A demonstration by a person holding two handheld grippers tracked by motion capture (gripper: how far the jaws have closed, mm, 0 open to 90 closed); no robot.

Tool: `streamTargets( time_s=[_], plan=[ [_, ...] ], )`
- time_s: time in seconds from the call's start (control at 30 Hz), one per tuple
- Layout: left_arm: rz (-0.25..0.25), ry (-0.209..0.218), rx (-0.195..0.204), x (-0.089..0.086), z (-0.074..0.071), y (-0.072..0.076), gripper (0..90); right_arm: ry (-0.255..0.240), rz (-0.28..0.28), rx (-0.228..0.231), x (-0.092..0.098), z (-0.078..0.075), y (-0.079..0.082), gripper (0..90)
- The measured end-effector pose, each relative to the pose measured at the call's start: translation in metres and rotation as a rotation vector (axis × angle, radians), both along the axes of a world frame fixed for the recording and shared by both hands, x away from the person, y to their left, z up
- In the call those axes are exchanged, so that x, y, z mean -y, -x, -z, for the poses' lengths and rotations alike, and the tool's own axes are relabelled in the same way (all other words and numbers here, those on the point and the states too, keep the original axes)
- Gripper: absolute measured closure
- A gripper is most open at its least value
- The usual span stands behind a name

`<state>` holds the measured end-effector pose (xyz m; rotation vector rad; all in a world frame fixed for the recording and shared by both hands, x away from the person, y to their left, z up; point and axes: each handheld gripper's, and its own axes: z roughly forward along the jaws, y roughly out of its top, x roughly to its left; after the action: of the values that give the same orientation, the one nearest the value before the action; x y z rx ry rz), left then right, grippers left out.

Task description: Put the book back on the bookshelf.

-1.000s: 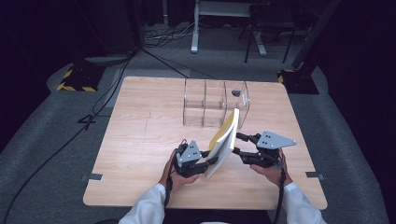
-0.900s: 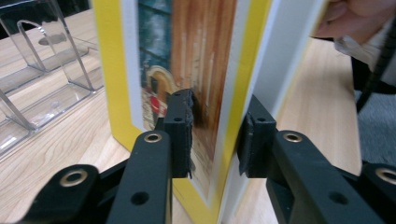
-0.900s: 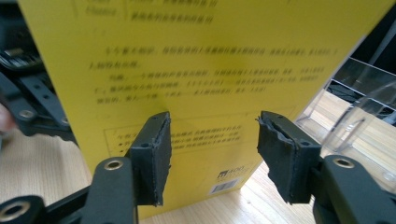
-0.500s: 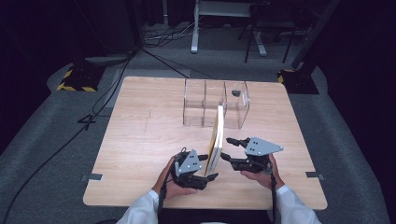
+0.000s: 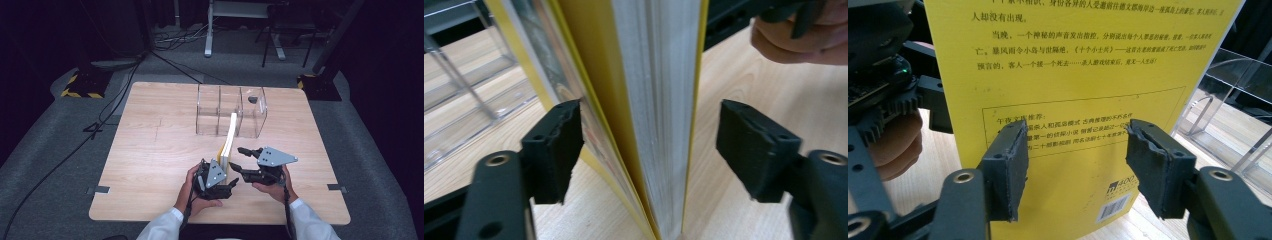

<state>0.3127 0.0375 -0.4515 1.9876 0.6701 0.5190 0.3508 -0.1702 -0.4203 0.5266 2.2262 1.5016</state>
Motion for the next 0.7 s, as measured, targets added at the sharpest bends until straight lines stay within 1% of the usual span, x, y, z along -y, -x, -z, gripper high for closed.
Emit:
streamTargets(
  time_s=[0.03,0.1,0.13,0.2,0.27,0.33,0.4,0.43,0.47,0.5,0.53,0.57,0.63,0.7],
  plan=[
    [-0.019,-0.001,0.007,0.001,0.001,0.001,34.0,0.002,0.003,0.002,0.0,0.0,0.0,41.5],
    [-0.056,-0.005,0.024,0.001,0.001,0.001,42.9,0.004,0.007,0.004,0.0,0.0,0.0,41.2],
    [-0.055,0.0,0.023,0.0,0.001,0.001,48.2,0.005,0.01,0.005,0.0,0.0,0.001,40.9],
    [-0.045,0.013,0.008,-0.003,0.001,-0.001,51.4,0.006,0.016,0.009,0.0,0.0,0.0,40.5],
    [-0.038,0.019,0.005,-0.006,0.002,0.0,56.3,0.004,0.025,0.011,0.001,-0.001,0.0,39.8],
    [-0.036,0.02,0.005,-0.009,0.002,0.0,62.9,0.0,0.05,0.018,0.003,-0.001,-0.002,38.9],
    [-0.032,0.022,0.001,-0.011,0.002,-0.001,69.8,-0.008,0.053,0.013,0.005,0.0,-0.003,37.9],
    [-0.02,0.031,-0.013,-0.015,0.002,-0.003,69.8,-0.022,0.056,0.001,0.007,0.0,-0.004,37.3],
    [0.016,0.055,-0.039,-0.02,0.002,-0.005,73.2,-0.029,0.064,-0.001,0.009,0.0,-0.005,36.6],
    [0.024,0.045,-0.034,-0.021,0.002,-0.005,74.3,-0.035,0.07,0.004,0.013,0.0,-0.006,35.7],
    [0.043,0.031,-0.032,-0.023,0.0,-0.003,74.4,-0.04,0.074,0.004,0.015,0.0,-0.007,35.5],
    [0.043,0.031,-0.032,-0.023,0.0,-0.003,74.5,-0.04,0.074,0.004,0.015,0.0,-0.007,35.5],
    [0.078,0.017,-0.026,-0.026,0.0,-0.002,74.7,-0.051,0.085,0.001,0.024,-0.001,-0.01,33.8],
    [0.113,0.006,-0.026,-0.03,-0.001,0.0,74.7,-0.054,0.077,-0.003,0.03,-0.001,-0.011,32.1]
  ],
)
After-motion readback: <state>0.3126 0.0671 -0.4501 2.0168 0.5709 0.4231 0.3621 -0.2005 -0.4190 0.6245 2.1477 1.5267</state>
